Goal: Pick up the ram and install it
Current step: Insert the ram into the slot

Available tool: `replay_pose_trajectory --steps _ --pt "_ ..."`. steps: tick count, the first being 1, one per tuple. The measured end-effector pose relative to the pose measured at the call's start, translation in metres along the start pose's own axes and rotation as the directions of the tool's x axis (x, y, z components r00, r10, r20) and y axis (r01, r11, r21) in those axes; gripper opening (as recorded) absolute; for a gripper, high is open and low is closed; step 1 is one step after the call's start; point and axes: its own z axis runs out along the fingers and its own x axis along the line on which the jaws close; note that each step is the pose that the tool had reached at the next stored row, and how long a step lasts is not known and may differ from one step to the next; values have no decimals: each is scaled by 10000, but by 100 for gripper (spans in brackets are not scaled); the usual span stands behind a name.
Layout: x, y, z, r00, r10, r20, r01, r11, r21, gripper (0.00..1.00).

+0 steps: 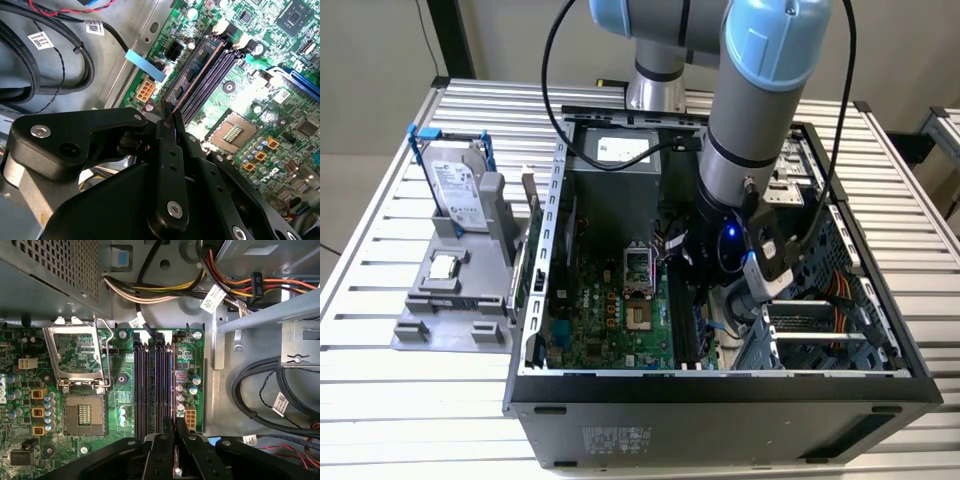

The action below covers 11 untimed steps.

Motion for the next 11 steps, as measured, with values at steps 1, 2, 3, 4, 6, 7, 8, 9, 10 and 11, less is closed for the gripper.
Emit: replay_pose_trajectory --steps 1,2,3,4,6,7,8,9,10,11 --pt "3 0 2 10000 2 0 -2 10000 0 0" --pt "4 0 3 10000 3 0 -3 10000 0 0" --pt "4 0 4 10000 3 0 -3 10000 1 0" --pt "5 0 7 10000 4 -1 -4 10000 -1 0" --pt "6 0 13 10000 15 -5 -15 10000 -1 0" --pt "6 0 15 10000 23 -6 -23 10000 0 0" --pt "6 0 18 10000 31 -7 -31 10000 -1 0" --pt "7 0 21 10000 38 -7 -38 10000 -2 0" --pt "8 0 22 10000 45 -8 -45 10000 0 0" --pt "11 0 23 10000 52 -9 -52 10000 1 0"
